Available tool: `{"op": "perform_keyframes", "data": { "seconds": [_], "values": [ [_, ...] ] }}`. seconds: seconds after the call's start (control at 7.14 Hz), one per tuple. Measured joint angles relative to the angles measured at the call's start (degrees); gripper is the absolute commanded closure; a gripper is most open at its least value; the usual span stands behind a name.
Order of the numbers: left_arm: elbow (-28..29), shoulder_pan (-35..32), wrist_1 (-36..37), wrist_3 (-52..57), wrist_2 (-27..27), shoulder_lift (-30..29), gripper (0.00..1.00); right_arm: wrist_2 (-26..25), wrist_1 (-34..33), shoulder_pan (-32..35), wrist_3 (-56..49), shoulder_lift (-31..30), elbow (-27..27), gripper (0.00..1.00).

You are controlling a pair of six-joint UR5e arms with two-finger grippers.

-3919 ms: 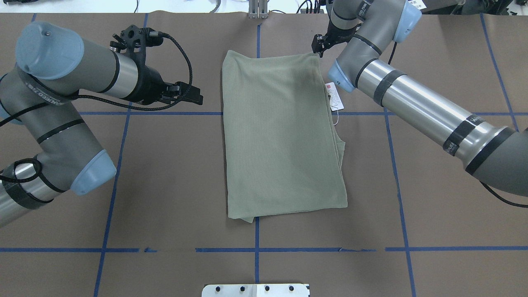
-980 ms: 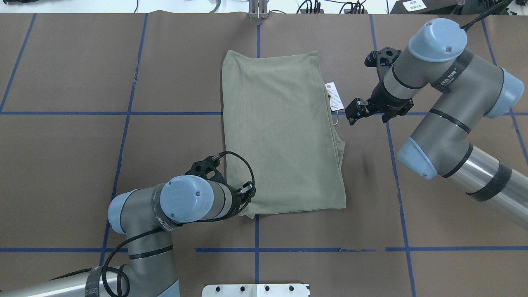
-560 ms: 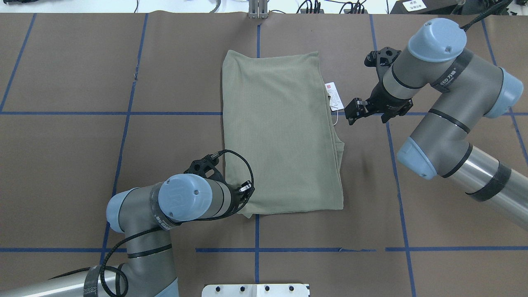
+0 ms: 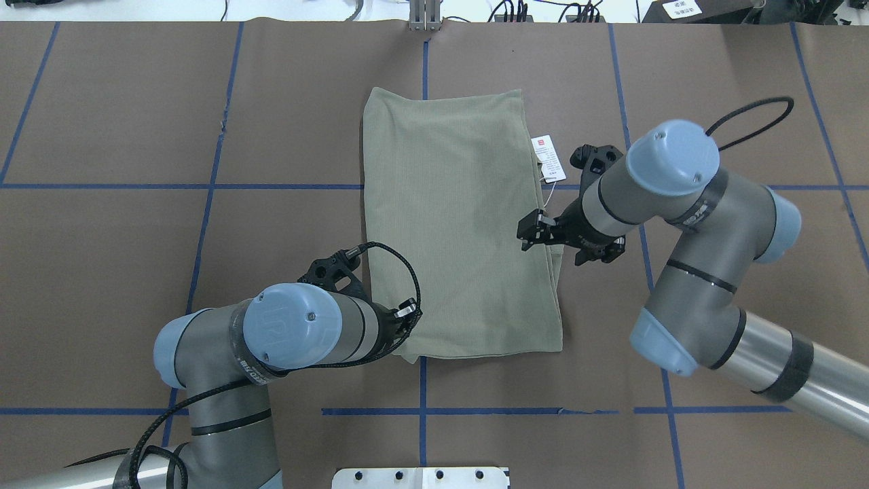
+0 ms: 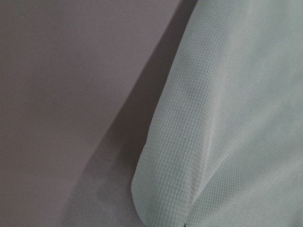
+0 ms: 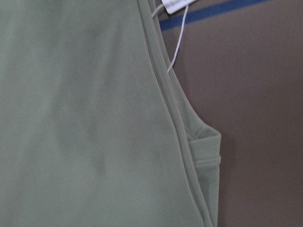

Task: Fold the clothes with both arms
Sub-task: 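Press the near corner with the left gripper while right gripper moves to side edge, then grasp the near edge of the shirt with both grippers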

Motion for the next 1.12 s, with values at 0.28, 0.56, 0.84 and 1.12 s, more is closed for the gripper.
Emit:
{"op": "perform_keyframes", "data": {
  "seconds": [0.28,0.56,0.84,1.12],
  "values": [
    [-0.1,0.1,0.0,0.1,0.0,-0.1,1.00,-5.3,1.0,-6.2,13.0,-3.4,3.4,0.00],
    [-0.1,0.1,-0.2,0.1,-0.1,-0.2,1.00,-9.1,0.2,-9.9,18.8,-4.5,4.7,0.00],
    [0.4,0.1,-0.6,0.1,-0.1,-0.2,1.00,-11.2,-3.3,-12.1,20.3,-4.3,4.8,0.00],
    [0.6,0.1,-0.7,0.2,-0.1,-0.2,1.00,-11.5,-4.5,-12.5,20.4,-4.4,4.8,0.07]
  ]
}}
